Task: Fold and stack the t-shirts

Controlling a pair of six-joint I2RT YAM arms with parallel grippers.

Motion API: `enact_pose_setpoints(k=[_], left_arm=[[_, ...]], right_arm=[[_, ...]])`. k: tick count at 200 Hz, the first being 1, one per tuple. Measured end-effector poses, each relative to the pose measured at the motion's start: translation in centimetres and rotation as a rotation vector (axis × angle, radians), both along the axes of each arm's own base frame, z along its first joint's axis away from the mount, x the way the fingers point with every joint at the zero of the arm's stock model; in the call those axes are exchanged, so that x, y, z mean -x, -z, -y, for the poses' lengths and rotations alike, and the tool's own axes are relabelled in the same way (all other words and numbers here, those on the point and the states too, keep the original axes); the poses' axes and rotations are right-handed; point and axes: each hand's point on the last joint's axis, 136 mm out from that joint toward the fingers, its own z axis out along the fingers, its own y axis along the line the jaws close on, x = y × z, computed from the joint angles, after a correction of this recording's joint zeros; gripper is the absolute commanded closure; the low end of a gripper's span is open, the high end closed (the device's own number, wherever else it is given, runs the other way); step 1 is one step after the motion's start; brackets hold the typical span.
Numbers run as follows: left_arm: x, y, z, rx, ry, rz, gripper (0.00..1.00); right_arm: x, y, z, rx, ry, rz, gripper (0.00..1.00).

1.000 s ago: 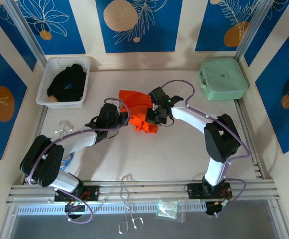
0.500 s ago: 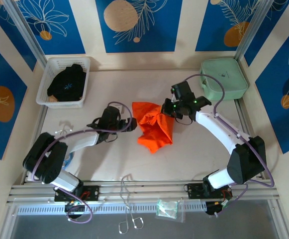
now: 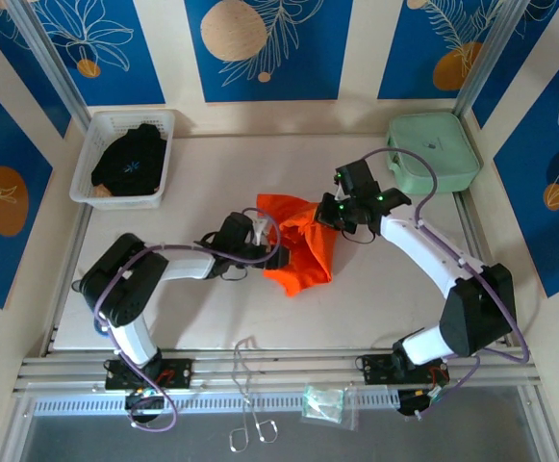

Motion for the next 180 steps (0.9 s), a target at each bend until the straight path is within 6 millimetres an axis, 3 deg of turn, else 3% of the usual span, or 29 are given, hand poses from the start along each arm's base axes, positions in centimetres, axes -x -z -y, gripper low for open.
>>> enact_pose_setpoints(k=[9, 19, 30, 43, 72, 93, 122, 154, 165, 180], left_arm=[[-0.1, 0.2, 0.1, -0.012, 0.001, -0.009, 0.30], [-0.3, 0.3, 0.3, -0.017, 0.014, -0.010, 0.43], [-0.3, 0.7, 0.6, -0.024, 0.020, -0.023, 0.65], [0.0, 1.2, 0.7, -0.034, 0.034, -0.037, 1.00], [0.5, 1.9, 0.0, -0.080, 0.035, -0.053, 1.00], [0.4, 1.0, -1.2, -0.134, 0.002, -0.025, 1.00], [-1.1, -3.7, -3.7, -0.230, -0.084, 0.096, 1.00], [-3.1, -10.2, -6.5, -0.318, -0.191, 0.256, 1.00], [-3.2, -11.4, -7.4, -0.344, -0.214, 0.284, 1.00], [-2.8, -11.5, -8.4, -0.380, -0.227, 0.286, 1.00]], right_arm=[[0.0, -0.1, 0.4, -0.002, 0.009, 0.003, 1.00], [0.0, -0.3, 0.7, -0.005, 0.018, 0.008, 1.00], [0.0, -0.6, 1.1, -0.010, 0.028, 0.013, 1.00], [0.0, -1.1, 1.4, -0.017, 0.037, 0.026, 1.00], [0.2, -2.0, 2.4, -0.029, 0.064, 0.050, 1.00], [0.4, -2.4, 3.9, -0.035, 0.102, 0.063, 1.00], [1.5, -1.9, 7.3, -0.044, 0.217, 0.065, 1.00], [4.9, 0.1, 11.6, -0.052, 0.399, 0.052, 1.00], [6.4, 1.2, 12.5, -0.060, 0.458, 0.039, 1.00], [8.6, 3.3, 13.1, -0.074, 0.505, 0.003, 0.90]])
